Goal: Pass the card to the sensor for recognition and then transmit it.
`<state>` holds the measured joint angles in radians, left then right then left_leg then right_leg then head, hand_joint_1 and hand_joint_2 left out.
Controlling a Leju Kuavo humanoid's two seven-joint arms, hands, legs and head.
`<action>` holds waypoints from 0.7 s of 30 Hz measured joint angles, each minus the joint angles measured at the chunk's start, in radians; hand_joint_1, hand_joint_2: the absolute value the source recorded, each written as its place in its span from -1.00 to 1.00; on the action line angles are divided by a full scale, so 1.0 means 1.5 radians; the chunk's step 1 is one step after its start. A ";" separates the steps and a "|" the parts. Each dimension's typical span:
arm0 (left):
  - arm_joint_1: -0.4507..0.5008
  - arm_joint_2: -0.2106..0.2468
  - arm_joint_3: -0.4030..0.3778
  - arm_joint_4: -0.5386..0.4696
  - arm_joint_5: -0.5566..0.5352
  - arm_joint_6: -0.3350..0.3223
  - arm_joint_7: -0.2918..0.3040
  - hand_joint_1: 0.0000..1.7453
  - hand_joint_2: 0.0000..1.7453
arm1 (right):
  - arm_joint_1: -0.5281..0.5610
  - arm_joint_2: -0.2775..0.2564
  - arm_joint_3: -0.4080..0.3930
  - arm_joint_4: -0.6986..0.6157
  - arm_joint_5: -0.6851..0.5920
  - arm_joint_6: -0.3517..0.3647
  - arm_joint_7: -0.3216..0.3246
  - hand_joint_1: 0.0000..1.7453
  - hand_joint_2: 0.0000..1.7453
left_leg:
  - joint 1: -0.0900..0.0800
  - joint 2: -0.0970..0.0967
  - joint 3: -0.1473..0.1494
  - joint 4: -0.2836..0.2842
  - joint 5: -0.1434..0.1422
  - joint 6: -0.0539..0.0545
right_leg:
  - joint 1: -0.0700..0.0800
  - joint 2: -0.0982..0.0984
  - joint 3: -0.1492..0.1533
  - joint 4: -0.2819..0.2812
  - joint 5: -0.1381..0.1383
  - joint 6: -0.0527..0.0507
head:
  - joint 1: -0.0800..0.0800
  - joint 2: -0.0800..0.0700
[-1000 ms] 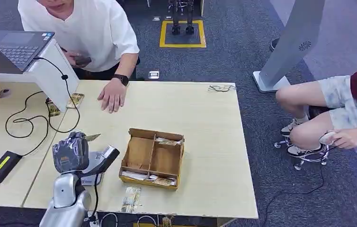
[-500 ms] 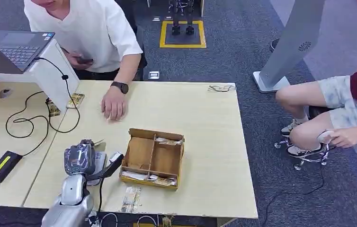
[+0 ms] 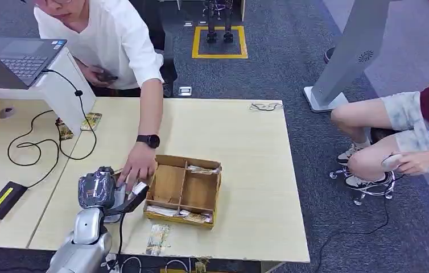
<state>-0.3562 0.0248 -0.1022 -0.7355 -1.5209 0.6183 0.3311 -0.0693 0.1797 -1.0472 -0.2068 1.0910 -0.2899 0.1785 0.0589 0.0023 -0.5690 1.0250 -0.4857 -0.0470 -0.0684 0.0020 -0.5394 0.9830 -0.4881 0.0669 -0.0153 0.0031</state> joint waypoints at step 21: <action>0.076 -0.012 0.047 -0.168 0.033 0.054 -0.132 1.00 1.00 | 0.000 0.000 0.000 0.000 0.011 -0.003 -0.002 -1.00 1.00 | 0.000 0.000 -0.002 0.000 0.000 0.000 | 0.000 0.000 -0.001 0.000 0.000 0.000 | 0.000 0.000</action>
<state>-0.2419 0.0061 -0.0320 -0.9881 -1.4721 0.6989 0.1335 -0.0687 0.1793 -1.0468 -0.2068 1.1082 -0.2945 0.1755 0.0589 0.0021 -0.5713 1.0250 -0.4854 -0.0464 -0.0683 0.0018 -0.5416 0.9829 -0.4881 0.0670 -0.0153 0.0031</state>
